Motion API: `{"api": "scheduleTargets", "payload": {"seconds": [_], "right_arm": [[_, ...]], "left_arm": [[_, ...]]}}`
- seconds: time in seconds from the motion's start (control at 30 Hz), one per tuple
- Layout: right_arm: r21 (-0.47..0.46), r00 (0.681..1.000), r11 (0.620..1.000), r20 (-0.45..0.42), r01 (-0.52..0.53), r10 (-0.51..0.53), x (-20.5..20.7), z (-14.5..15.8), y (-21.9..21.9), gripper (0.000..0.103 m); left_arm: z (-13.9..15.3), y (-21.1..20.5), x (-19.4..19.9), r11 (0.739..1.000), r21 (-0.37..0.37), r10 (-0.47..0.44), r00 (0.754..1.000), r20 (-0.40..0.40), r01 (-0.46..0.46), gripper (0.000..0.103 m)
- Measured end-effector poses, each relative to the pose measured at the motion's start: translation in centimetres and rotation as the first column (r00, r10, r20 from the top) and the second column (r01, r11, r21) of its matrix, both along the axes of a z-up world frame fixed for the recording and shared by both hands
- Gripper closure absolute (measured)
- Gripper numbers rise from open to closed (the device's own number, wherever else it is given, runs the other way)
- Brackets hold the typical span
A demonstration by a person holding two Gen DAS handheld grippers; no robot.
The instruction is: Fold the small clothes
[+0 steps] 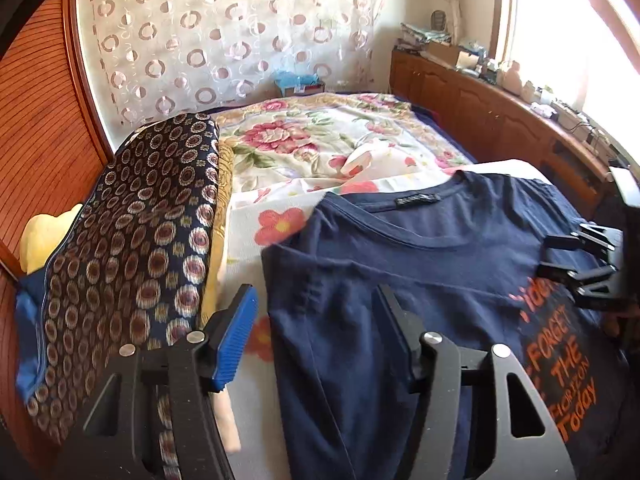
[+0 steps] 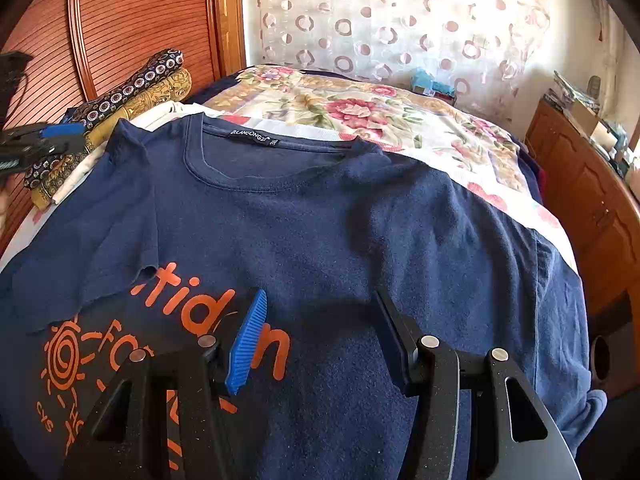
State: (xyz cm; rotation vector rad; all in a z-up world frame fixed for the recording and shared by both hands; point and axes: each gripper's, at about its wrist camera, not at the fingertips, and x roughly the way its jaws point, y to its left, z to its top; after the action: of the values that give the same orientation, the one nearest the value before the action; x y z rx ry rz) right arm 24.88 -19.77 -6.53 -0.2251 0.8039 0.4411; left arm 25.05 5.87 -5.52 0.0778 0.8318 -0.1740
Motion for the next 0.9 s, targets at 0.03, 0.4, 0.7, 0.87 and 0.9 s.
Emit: {"api": "scheduleTargets", "payload": {"seconds": [0.03, 0.4, 0.7, 0.87, 0.9], "right_arm": [[-0.005, 1.0, 1.0, 0.004, 0.001, -0.001, -0.3, -0.1, 0.2, 0.047], [-0.001, 1.0, 1.0, 0.006, 0.0, 0.0, -0.5, -0.3, -0.3, 0.046], [0.005, 1.0, 1.0, 0.002, -0.003, 0.003, -0.3, -0.4, -0.3, 0.045], [0.006, 1.0, 1.0, 0.002, -0.003, 0.003, -0.3, -0.4, -0.3, 0.045], [0.006, 1.0, 1.0, 0.002, -0.003, 0.003, -0.3, -0.4, -0.3, 0.045]], "left_arm": [[-0.1, 0.1, 0.5, 1.0, 0.003, 0.004, 1.0, -0.007, -0.004, 0.043], [-1.9, -0.9, 3.7, 0.999, 0.043, -0.003, 0.996, -0.089, 0.007, 0.043], [-2.9, -1.1, 5.2, 0.995, 0.099, -0.007, 0.991, -0.132, 0.021, 0.072], [-2.5, -0.9, 5.0, 0.994, 0.107, -0.025, 0.993, -0.118, 0.037, 0.094], [-2.0, -0.7, 4.9, 0.992, 0.117, -0.022, 0.994, -0.103, 0.034, 0.094]]}}
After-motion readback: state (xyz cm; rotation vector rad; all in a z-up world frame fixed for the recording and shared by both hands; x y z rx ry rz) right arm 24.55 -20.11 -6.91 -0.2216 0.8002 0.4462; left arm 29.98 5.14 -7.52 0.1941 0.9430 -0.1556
